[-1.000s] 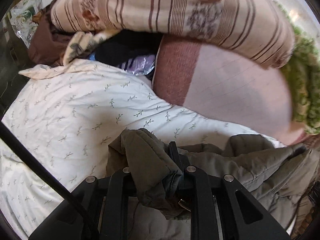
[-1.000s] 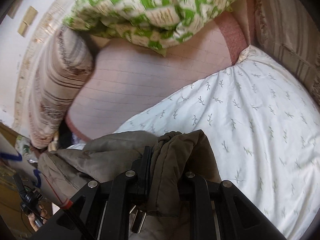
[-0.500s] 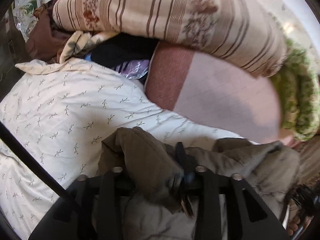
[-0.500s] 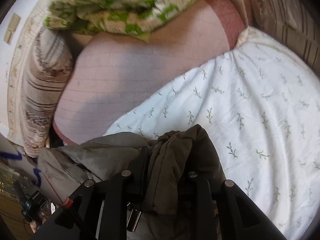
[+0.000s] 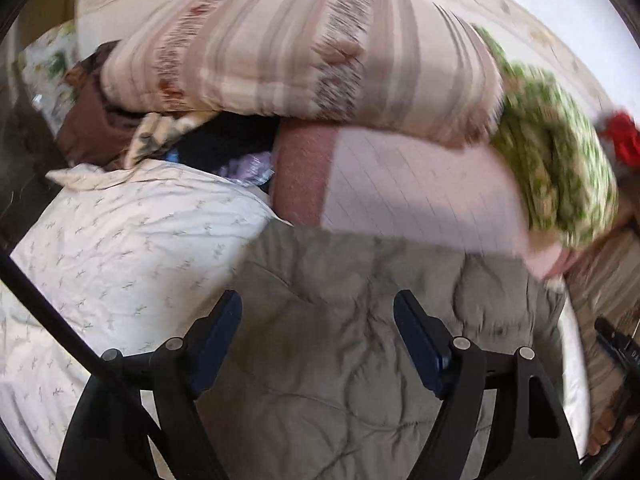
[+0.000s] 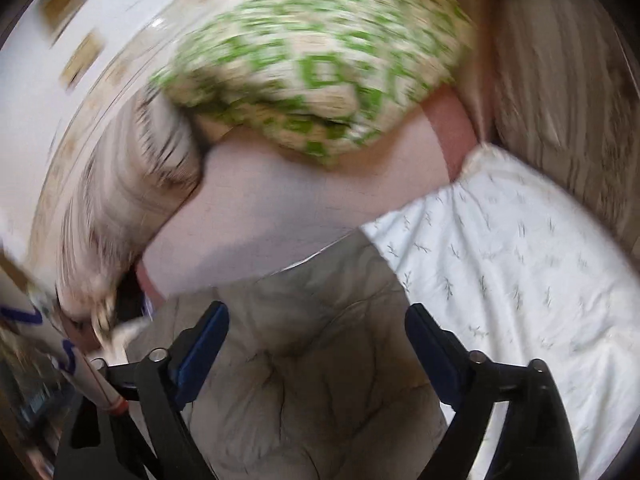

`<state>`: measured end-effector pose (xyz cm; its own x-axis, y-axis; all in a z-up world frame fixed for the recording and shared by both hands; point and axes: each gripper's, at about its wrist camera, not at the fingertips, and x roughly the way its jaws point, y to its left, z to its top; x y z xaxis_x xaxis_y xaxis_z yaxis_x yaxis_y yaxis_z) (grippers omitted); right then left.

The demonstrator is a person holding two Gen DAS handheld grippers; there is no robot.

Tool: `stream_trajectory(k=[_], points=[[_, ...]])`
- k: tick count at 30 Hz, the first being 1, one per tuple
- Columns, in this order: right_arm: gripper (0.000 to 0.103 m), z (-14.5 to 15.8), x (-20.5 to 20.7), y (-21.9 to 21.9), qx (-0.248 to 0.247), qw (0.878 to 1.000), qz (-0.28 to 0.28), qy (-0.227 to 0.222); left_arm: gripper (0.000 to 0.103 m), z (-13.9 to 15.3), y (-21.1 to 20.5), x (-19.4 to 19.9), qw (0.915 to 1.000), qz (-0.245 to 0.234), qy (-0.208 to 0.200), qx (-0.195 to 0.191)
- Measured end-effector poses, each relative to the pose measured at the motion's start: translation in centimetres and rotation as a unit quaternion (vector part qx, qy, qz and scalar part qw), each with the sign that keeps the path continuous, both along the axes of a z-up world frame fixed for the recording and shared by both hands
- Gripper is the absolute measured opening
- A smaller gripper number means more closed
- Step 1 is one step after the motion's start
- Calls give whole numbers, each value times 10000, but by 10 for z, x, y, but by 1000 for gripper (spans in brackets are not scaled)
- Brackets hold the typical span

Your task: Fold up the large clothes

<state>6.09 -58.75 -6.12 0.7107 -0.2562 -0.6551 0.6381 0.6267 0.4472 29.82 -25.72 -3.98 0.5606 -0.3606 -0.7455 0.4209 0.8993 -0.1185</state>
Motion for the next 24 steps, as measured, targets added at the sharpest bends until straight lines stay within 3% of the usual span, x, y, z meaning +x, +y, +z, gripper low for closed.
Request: stream_trajectory(k=[4,9,12,15,19,24], points=[[80,-9,41,50,-620,9933,862,454,77,-35,-46,-9,9988,-368,127,287],[79,-45,105,83,-992,9805,1443,895,77,-86,-97,5,9932,-496,53,1051],[79,-74,141,83,-1350,9707,1447,1363,80,-103,-101,23,9944,-419,244,944],[86,-97,157,69,-1207,9708,1436,1493,88,-113,-103,40,9957,-390,388,750],[89,-119,165,46,-834,9770,1450,1321,94,-126,-102,52,9970,-333,407,560],[91,-128,166,42,-811,9797,1427,1150,96,-131,-104,53,9978,-286,281,533]])
